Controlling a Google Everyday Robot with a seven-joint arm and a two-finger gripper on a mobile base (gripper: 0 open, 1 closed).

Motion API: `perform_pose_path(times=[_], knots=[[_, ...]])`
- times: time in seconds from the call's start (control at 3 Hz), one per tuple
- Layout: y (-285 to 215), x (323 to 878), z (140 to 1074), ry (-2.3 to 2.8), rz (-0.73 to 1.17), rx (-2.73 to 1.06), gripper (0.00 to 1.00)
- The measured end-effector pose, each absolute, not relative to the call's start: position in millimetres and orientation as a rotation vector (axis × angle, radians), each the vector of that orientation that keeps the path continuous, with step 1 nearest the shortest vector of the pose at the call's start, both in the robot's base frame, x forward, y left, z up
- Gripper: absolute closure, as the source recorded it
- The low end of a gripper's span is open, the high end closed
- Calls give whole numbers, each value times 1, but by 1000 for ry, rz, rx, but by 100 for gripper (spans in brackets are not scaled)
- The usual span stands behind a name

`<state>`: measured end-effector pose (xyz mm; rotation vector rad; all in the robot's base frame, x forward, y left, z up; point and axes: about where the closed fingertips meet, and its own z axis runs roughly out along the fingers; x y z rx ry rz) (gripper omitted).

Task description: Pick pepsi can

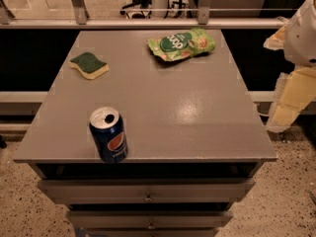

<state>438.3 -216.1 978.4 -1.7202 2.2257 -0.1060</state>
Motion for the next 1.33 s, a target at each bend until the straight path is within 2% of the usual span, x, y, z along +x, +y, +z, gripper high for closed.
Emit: perform_pose_path(times=[0.33,1.33], knots=[[-213,440,977,2211,-95,-1723,0],[-66,447,882,1957,552,-1616,0]])
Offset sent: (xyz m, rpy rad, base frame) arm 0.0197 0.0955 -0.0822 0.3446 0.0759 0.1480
